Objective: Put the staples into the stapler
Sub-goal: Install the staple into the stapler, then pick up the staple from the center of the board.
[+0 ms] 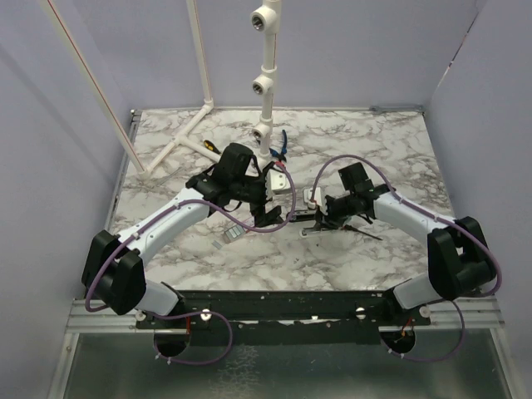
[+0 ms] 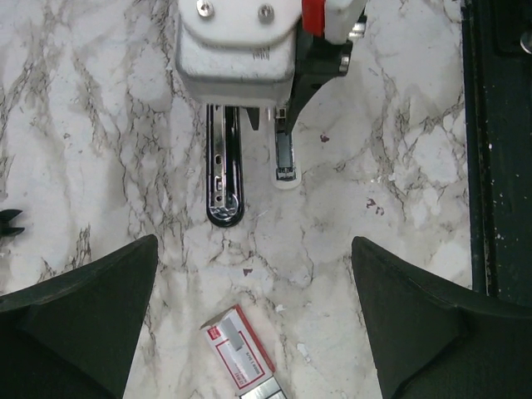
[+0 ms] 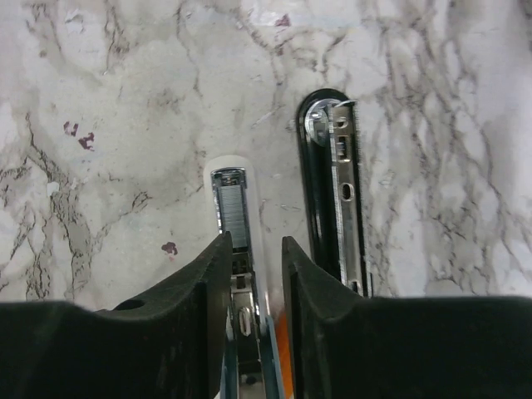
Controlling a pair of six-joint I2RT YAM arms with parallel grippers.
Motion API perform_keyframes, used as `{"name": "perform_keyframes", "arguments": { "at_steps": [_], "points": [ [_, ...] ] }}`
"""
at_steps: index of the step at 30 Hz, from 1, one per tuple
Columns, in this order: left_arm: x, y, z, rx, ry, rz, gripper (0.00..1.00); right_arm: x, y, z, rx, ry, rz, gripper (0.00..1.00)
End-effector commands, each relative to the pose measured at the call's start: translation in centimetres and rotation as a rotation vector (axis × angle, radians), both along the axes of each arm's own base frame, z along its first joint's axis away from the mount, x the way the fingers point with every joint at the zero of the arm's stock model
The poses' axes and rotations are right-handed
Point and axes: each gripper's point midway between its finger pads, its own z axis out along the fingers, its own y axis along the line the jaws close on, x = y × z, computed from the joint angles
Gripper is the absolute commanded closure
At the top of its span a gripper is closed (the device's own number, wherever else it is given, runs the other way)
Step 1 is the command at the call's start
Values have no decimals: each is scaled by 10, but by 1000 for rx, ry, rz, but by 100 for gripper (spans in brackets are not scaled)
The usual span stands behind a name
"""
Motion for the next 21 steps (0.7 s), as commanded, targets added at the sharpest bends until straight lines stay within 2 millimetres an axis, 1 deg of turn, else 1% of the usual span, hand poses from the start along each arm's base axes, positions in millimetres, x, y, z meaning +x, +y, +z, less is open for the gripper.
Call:
{"name": "perform_keyframes", "arguments": {
  "at_steps": [1,6,10,15,16,18,21],
  "points": [
    [22,9,-8,37,-45,114,1,16,-1,39,57,-32,-84,64],
    [37,27,-22,96,-64,223,1,15,1,59,105,-15,-146,54],
    [42,55,-44,179,-79,313,1,14,4,75,148,-5,-198,45],
    [40,101,-81,344,-94,437,1,10,10,100,219,4,-218,44],
    [39,110,-86,378,-103,452,2,9,12,104,235,8,-213,44],
    [34,124,-94,423,-99,472,6,7,17,111,264,15,-208,44],
    [29,138,-103,467,-64,482,14,6,24,116,284,17,-196,45]
  ]
}}
